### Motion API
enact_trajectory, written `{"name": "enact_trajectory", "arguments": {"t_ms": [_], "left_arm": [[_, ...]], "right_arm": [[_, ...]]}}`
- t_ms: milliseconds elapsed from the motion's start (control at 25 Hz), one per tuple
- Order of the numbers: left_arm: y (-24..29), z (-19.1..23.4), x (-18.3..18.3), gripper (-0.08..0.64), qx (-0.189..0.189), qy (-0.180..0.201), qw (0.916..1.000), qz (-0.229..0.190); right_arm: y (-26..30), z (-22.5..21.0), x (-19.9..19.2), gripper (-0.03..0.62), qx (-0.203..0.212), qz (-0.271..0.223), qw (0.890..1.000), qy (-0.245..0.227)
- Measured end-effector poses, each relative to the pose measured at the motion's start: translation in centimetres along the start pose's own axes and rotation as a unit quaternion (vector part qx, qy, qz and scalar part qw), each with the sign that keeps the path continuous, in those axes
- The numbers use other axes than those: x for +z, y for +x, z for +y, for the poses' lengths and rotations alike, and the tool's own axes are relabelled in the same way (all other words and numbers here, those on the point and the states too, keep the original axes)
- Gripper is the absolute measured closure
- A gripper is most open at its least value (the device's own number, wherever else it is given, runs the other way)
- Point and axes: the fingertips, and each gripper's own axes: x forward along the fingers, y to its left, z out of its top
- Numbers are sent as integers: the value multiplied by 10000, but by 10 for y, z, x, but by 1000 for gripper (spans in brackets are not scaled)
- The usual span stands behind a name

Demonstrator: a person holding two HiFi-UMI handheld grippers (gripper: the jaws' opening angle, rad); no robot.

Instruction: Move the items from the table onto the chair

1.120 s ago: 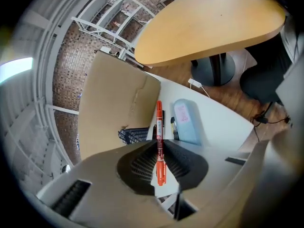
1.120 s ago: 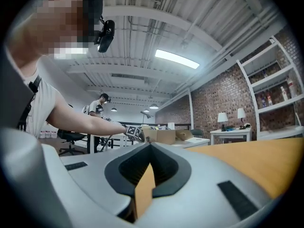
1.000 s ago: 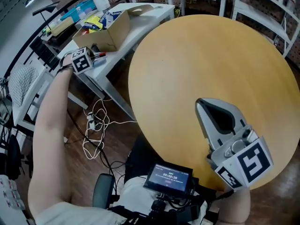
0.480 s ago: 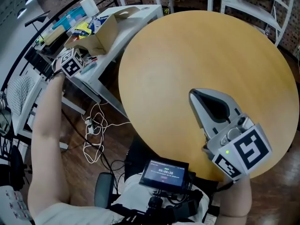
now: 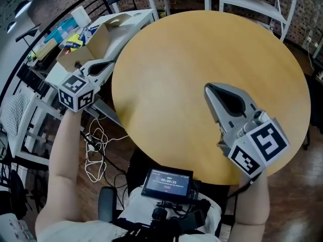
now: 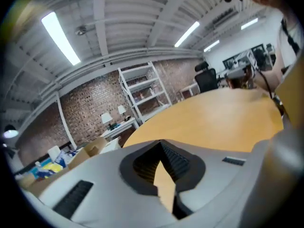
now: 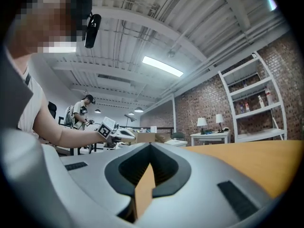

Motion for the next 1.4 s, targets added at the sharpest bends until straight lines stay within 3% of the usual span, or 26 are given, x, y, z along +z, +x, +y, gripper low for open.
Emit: {"name": "enact_trajectory", "arguments": {"t_ms": [120,280,400,560,680,1160,1400], "left_arm": [[6,-46,43,541,-423,-324,9965,-648],[17,-98,78,541,-943,-616,9864,-1198],[26,-133,110,541,-1290,-639,9773,-1556],[48,-181,131,541,-1772,-432,9693,-1651],[58,-208,154,543,-2156,-522,9576,-1839],[78,-300,215,543,-2941,-821,9244,-2285],[78,-306,218,543,-3009,-911,9202,-2332]], "right_arm": [[-12,-15,3,589,-226,22,9997,-43],[-29,-30,0,589,-505,72,9987,-97],[-39,-40,-1,589,-645,57,9979,-48],[-59,-50,-4,589,-859,137,9962,-35],[-74,-59,-3,589,-1039,163,9944,-40],[-144,-89,-12,589,-1586,223,9870,119],[-139,-85,-16,589,-1580,272,9869,173]]}}
